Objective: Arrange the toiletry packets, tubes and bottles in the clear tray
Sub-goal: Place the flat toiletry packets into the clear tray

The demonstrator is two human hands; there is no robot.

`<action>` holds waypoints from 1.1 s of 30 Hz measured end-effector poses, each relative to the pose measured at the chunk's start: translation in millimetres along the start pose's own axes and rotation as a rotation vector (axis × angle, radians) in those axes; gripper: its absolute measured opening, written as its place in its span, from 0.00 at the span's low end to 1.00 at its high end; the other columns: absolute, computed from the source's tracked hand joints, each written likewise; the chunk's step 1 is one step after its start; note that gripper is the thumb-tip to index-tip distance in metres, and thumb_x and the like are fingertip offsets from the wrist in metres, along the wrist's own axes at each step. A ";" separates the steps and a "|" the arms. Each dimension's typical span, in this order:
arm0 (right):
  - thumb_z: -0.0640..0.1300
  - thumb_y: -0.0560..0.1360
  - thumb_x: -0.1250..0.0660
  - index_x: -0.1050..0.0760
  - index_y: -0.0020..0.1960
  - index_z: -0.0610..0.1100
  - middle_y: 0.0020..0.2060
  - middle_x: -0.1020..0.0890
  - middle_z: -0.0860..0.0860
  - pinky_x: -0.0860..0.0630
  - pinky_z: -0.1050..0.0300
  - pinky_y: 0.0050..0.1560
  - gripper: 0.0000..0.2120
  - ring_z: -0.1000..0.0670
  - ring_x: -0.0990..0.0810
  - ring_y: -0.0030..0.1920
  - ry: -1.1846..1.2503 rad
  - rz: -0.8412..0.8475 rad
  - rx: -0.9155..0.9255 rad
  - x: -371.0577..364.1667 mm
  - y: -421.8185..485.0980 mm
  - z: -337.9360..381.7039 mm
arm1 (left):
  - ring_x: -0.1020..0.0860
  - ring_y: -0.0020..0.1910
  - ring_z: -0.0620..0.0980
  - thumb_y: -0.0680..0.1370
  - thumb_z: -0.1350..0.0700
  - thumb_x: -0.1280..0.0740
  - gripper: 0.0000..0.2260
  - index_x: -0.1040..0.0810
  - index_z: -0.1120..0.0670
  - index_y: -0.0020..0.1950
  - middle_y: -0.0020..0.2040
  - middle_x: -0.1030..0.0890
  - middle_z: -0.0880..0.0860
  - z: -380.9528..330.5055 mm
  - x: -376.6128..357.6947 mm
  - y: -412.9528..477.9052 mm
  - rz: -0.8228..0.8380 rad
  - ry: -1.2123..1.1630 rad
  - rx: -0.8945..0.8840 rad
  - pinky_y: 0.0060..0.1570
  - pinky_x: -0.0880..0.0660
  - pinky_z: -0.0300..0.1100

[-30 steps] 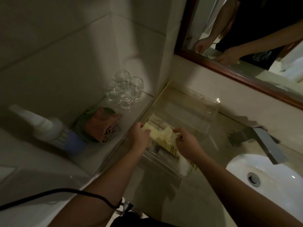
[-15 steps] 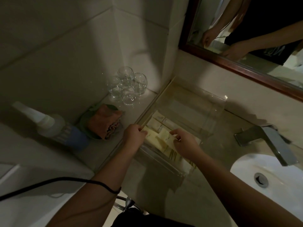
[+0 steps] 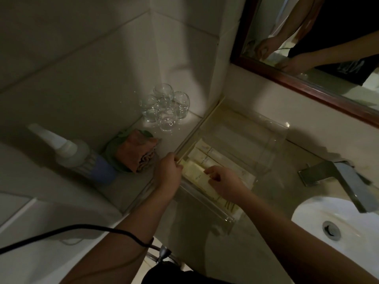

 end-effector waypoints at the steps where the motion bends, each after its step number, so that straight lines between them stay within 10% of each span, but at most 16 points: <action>1: 0.39 0.78 0.37 0.24 0.62 0.50 0.51 0.20 0.54 0.27 0.64 0.45 0.15 0.55 0.22 0.51 0.008 -0.016 0.003 2.6 -0.5 -1.9 | 0.20 0.46 0.58 0.71 0.58 0.28 0.08 0.23 0.55 0.48 0.45 0.17 0.56 1.2 -0.2 0.2 -0.002 -0.005 0.001 0.45 0.22 0.51; 20: 0.40 0.77 0.36 0.20 0.56 0.48 0.48 0.17 0.50 0.23 0.62 0.36 0.11 0.53 0.18 0.43 0.123 -0.085 -0.156 27.3 -0.4 -20.8 | 0.21 0.46 0.58 0.70 0.58 0.30 0.06 0.22 0.55 0.47 0.46 0.18 0.57 4.2 3.5 3.9 -0.009 0.025 -0.032 0.44 0.23 0.51; 27: 0.38 0.77 0.38 0.20 0.53 0.47 0.45 0.19 0.50 0.28 0.62 0.34 0.11 0.53 0.22 0.37 0.059 -0.065 -0.130 25.1 30.3 -5.3 | 0.32 0.66 0.54 0.77 0.54 0.40 0.13 0.25 0.53 0.61 0.65 0.26 0.54 -27.1 -15.2 -44.0 0.135 0.333 -0.486 0.65 0.33 0.49; 33: 0.37 0.74 0.38 0.19 0.49 0.50 0.43 0.18 0.50 0.25 0.59 0.37 0.12 0.52 0.22 0.35 -0.027 -0.088 -0.088 10.2 37.9 -3.1 | 0.40 0.74 0.53 0.76 0.55 0.39 0.21 0.31 0.54 0.69 0.73 0.33 0.55 -10.4 -33.3 -66.5 0.267 0.400 -0.516 0.74 0.48 0.50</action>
Point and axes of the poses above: each hand's wrist, its own y-axis towards the middle knuckle, its own x-axis out of the back of the hand, z = x × y, the point moved 4 cm from there along y, towards the middle knuckle
